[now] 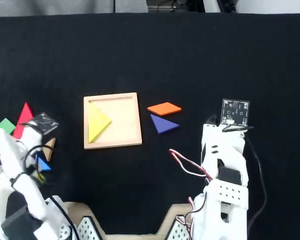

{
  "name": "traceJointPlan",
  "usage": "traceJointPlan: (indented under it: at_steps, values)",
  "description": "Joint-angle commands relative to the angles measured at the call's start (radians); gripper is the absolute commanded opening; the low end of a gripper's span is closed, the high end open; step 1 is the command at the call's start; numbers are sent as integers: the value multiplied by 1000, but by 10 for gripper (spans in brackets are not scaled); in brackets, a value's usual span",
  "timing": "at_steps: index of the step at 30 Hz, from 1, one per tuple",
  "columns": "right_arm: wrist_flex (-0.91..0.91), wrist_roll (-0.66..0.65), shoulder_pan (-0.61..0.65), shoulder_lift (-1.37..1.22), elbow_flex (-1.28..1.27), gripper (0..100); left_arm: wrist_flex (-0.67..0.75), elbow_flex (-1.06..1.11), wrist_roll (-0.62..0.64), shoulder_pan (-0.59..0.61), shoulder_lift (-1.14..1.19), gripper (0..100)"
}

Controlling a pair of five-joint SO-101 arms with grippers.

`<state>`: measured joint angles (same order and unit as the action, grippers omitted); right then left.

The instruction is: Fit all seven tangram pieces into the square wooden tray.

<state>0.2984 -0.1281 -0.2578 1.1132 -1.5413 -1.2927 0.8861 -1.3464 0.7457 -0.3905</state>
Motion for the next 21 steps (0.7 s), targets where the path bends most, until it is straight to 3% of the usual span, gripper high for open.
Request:
traceJointPlan:
  at_steps: [1,4,8,13,21]
  values:
    - [-11,-11,15,1,7,103,-38,4,-32,-62,46,173]
    - [-11,-11,15,1,5,103,-35,-5,-46,-45,89,173]
    - [-11,-11,15,1,5,103,92,-2,-37,-27,157,173]
    - [-9,-11,15,1,-1,103,207,-61,51,-36,273,173]
    - [-11,-11,17,1,-2,103,209,-262,275,-194,413,173]
